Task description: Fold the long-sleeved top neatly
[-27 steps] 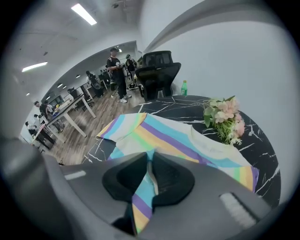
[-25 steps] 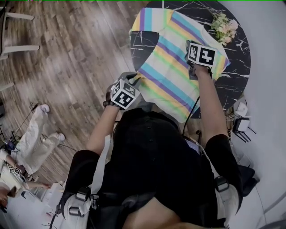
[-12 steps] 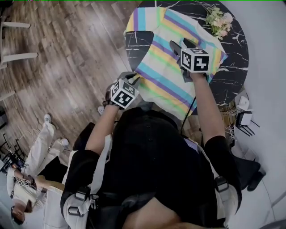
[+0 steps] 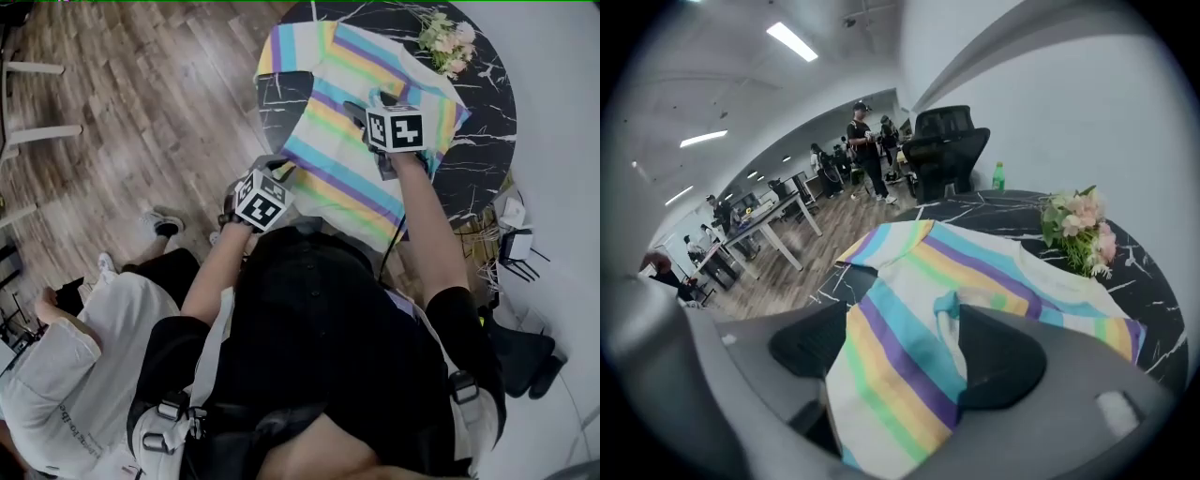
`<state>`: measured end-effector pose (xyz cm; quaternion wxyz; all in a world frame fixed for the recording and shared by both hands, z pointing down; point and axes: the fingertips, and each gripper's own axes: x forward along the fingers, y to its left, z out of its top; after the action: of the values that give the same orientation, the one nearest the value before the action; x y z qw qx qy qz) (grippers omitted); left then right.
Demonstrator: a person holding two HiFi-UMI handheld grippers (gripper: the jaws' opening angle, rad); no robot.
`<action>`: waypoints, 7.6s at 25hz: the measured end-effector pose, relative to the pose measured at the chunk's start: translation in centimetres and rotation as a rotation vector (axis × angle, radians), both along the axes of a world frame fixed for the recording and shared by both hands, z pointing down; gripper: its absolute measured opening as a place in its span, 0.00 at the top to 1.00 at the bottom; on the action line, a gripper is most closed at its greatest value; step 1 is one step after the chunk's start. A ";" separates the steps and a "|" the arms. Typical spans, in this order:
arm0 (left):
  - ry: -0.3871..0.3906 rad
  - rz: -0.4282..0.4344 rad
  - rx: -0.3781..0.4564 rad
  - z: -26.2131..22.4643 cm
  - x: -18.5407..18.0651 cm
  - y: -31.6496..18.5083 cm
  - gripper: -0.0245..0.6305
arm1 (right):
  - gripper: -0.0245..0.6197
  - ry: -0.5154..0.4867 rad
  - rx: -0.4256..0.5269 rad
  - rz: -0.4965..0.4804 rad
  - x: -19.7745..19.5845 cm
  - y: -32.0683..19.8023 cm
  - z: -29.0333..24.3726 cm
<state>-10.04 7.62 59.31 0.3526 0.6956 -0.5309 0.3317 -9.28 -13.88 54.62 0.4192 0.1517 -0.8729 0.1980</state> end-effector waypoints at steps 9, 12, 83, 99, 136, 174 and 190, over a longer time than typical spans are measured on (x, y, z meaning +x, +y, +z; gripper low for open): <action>0.011 0.064 0.026 -0.5 0.9 -2.4 0.84 | 0.39 -0.096 0.056 -0.011 1.9 0.9 -3.5; 0.016 0.099 0.050 -0.9 1.4 -4.5 0.84 | 0.39 -0.074 0.038 0.043 4.8 0.5 -2.6; 0.516 -0.199 0.015 1.1 -5.1 -17.4 0.74 | 0.64 0.068 0.100 0.578 19.8 -0.8 2.7; 0.367 -0.201 0.102 -2.4 -2.2 -16.9 0.74 | 0.68 0.017 0.171 0.606 25.4 -11.2 1.2; 0.384 -0.413 0.008 2.1 24.8 -26.8 0.77 | 0.71 -0.110 0.070 -0.348 22.3 -20.4 1.7; 0.110 -0.064 0.023 1.7 31.9 -28.7 0.75 | 0.80 0.026 0.047 -0.459 28.8 -22.0 6.5; 0.187 -0.009 0.125 -2.2 29.3 -23.7 0.72 | 0.80 -0.131 0.159 -0.260 27.2 -15.6 -1.4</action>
<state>19.30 -16.03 57.15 0.3583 0.7416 -0.5184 0.2299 17.89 -29.44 53.19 0.3704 0.0569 -0.9235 0.0817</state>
